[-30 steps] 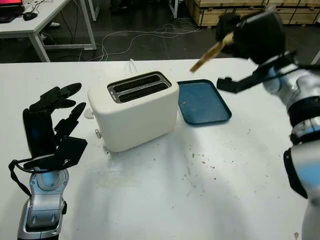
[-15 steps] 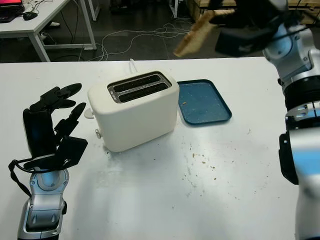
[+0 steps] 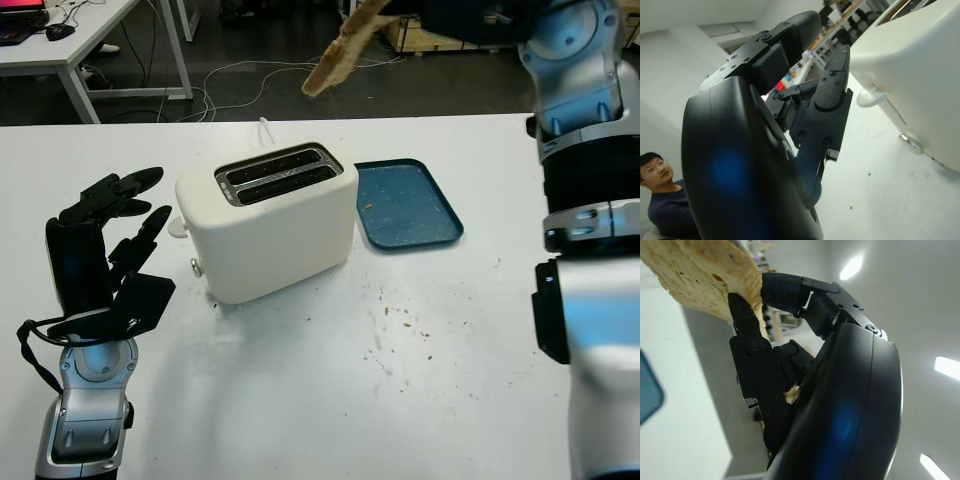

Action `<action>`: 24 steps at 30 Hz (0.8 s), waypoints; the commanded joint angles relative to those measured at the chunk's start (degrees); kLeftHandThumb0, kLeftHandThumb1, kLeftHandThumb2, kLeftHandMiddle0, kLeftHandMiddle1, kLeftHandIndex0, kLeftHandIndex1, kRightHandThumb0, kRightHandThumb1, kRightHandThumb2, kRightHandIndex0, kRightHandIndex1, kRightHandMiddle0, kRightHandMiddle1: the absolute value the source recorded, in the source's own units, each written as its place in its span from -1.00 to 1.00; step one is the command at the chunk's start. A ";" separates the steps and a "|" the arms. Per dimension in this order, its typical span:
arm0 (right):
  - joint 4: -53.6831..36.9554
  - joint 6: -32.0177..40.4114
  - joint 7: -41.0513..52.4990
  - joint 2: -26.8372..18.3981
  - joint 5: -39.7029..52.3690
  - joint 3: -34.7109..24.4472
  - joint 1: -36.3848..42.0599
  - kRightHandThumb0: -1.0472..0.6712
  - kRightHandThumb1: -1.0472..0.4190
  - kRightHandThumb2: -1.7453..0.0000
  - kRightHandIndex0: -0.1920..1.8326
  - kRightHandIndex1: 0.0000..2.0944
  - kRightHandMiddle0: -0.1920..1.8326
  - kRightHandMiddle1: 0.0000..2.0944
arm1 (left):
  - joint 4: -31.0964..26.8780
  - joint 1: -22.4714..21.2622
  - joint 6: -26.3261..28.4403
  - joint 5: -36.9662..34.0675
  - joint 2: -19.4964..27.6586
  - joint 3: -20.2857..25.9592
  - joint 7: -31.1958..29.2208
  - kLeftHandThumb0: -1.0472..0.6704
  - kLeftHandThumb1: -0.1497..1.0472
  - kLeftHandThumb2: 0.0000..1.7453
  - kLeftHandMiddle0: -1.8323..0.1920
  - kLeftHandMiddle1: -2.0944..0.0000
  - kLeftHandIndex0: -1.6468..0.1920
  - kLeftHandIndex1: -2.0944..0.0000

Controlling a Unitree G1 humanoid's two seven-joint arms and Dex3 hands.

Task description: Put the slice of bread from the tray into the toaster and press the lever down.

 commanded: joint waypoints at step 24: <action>-9.01 13.00 7.77 5.87 6.24 -0.89 10.29 -0.24 -0.83 0.73 0.34 0.67 0.16 0.67 | -0.30 0.13 -0.26 0.10 -0.17 0.05 0.29 -0.02 0.69 -1.00 0.19 -0.01 -0.15 0.74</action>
